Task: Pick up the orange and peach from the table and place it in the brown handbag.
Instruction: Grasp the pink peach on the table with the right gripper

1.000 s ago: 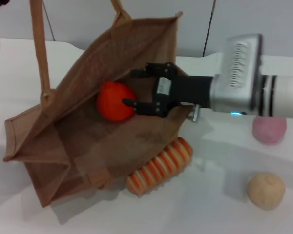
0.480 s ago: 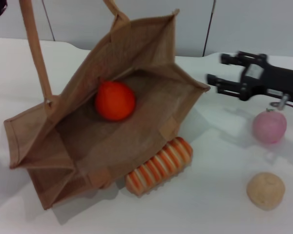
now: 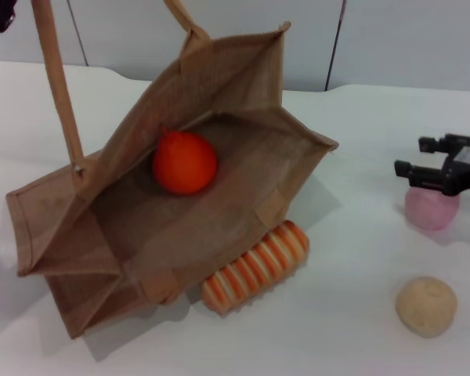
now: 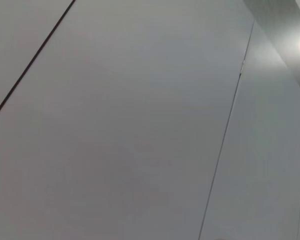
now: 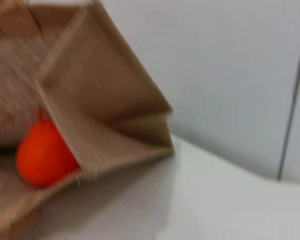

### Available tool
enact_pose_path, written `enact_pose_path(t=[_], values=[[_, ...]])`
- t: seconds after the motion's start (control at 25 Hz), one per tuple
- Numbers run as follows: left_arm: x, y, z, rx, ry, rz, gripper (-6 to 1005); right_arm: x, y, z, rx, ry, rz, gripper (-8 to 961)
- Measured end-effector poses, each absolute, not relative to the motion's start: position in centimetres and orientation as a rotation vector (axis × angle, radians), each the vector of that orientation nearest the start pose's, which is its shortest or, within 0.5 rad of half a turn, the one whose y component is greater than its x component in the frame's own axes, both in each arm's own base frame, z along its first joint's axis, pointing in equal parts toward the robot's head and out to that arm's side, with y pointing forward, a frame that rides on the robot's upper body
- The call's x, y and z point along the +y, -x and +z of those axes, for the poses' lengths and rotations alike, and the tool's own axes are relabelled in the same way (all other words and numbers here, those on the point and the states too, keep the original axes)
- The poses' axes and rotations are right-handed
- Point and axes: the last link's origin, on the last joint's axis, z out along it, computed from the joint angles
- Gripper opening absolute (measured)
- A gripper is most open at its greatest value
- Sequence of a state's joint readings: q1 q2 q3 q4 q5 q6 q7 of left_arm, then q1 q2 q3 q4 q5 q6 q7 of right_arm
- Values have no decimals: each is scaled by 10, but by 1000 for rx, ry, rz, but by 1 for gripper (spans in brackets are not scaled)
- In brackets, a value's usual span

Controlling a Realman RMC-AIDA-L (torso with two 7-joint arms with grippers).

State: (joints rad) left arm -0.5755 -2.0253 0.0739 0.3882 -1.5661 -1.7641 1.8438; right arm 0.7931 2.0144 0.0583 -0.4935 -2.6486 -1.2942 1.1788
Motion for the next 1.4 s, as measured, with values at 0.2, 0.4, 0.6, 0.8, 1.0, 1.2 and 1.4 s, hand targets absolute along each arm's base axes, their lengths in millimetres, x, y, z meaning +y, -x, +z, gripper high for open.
enact_pose_path(t=[0.2, 0.4, 0.6, 0.8, 1.0, 1.2, 1.4], values=[[344, 262, 106, -542, 1835, -1600, 108, 392, -309, 22, 673, 2484, 224, 689], [344, 263, 105, -548, 1842, -1591, 108, 390, -315, 25, 724, 2480, 172, 688], [344, 263, 105, -549, 1841, -1590, 108, 389, -316, 25, 793, 2514, 96, 687], [344, 263, 105, -549, 1843, -1589, 108, 389, -315, 25, 796, 2534, 63, 687], [344, 263, 105, -548, 1846, -1588, 108, 386, -311, 28, 783, 2562, 74, 686], [344, 263, 105, -549, 1845, -1588, 108, 384, -312, 29, 781, 2560, 70, 664], [345, 264, 105, -555, 1843, -1583, 108, 383, -314, 29, 781, 2556, 68, 629]])
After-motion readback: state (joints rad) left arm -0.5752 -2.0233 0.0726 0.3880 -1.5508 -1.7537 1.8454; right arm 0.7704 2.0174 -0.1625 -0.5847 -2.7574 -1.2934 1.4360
